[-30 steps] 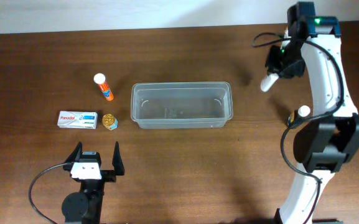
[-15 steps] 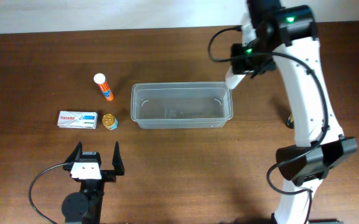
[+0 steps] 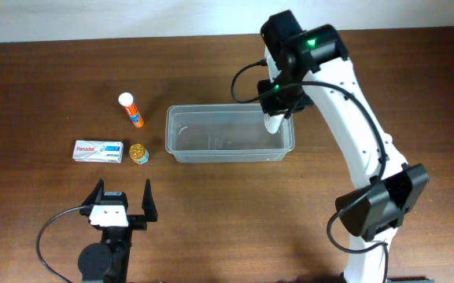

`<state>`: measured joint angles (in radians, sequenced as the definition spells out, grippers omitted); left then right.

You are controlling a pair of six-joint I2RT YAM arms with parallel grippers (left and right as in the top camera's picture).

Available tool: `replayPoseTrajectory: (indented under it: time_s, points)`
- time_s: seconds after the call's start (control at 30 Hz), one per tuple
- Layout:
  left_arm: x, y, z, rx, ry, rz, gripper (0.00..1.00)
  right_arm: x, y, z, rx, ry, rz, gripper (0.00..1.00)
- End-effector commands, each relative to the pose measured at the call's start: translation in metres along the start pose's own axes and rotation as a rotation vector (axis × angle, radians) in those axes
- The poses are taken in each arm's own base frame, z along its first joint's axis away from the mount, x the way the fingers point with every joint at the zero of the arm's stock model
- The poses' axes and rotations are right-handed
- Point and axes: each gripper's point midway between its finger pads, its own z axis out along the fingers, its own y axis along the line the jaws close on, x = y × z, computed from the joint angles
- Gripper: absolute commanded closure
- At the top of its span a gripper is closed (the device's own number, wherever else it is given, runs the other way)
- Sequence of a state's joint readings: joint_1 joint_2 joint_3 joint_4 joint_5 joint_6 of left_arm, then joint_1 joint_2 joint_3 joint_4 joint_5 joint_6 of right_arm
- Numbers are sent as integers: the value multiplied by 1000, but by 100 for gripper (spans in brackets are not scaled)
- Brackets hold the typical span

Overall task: Pack container
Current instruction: 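Lift the spray bottle and lower it into the clear container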

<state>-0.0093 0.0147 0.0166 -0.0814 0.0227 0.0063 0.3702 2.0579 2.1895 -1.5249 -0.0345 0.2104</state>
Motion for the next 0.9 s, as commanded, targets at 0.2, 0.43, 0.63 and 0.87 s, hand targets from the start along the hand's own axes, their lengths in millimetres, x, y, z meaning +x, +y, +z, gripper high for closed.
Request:
replayPoseTrajectory:
  time_s: [0.2, 0.43, 0.63, 0.87]
  points:
    - [2, 2, 0, -9, 1, -3, 0, -5, -10, 44, 56, -22, 13, 75]
    - [2, 2, 0, -9, 1, -3, 0, -12, -17, 69, 94, -52, 18, 75]
    - [2, 2, 0, -9, 1, -3, 0, -12, -18, 85, 94, -54, 19, 75]
    - [2, 2, 0, -9, 1, -3, 0, -11, -21, 93, 109, -53, 33, 75]
